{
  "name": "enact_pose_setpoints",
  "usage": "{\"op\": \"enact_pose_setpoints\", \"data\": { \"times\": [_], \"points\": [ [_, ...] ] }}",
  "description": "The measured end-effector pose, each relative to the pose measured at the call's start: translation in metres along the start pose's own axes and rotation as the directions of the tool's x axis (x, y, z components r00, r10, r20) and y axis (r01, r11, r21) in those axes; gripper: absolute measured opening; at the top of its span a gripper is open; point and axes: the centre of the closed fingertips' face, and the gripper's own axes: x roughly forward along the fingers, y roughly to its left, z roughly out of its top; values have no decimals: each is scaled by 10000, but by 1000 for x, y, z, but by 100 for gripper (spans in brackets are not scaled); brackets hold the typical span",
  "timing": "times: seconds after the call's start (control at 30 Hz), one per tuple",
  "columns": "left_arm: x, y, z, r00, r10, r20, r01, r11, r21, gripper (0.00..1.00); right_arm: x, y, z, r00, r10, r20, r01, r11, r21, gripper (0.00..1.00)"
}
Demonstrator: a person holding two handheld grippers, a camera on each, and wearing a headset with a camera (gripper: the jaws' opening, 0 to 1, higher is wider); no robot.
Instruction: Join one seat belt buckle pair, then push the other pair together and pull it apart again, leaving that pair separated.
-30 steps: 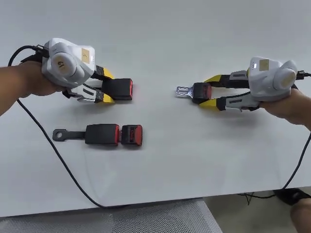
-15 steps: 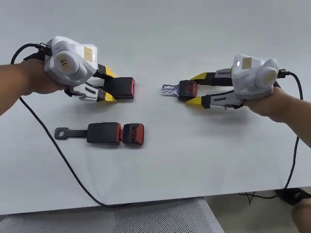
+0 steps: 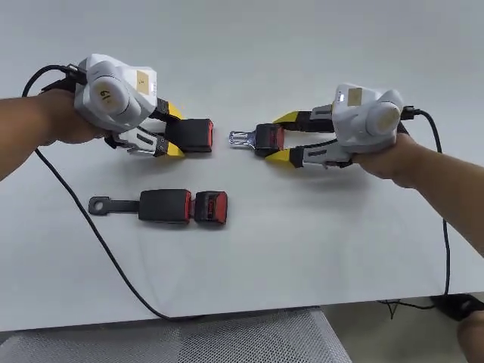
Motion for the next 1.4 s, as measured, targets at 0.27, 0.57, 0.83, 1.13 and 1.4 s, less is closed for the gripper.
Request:
{"op": "enact_pose_setpoints", "data": {
  "times": [0.27,0.57,0.83,1.13,1.4],
  "points": [
    [0,0,1,10000,-30,13,30,10000,54,34,18,7,8,9998,179,-20,-180,9998,-130,35],
    [1,0,1,9999,-106,-52,107,9997,216,34,24,7,16,9988,381,-318,-392,9986,-354,35],
    [1,0,0,9998,-143,-128,147,9994,313,34,30,6,20,9983,277,-506,-293,9991,-308,35],
    [2,1,0,9991,-178,-377,195,9987,463,33,32,7,22,9977,182,-655,-196,9996,-207,34],
    [2,-1,0,9983,-238,-528,269,9979,585,33,42,10,29,9989,-19,-469,25,9999,125,34]
  ]
}}
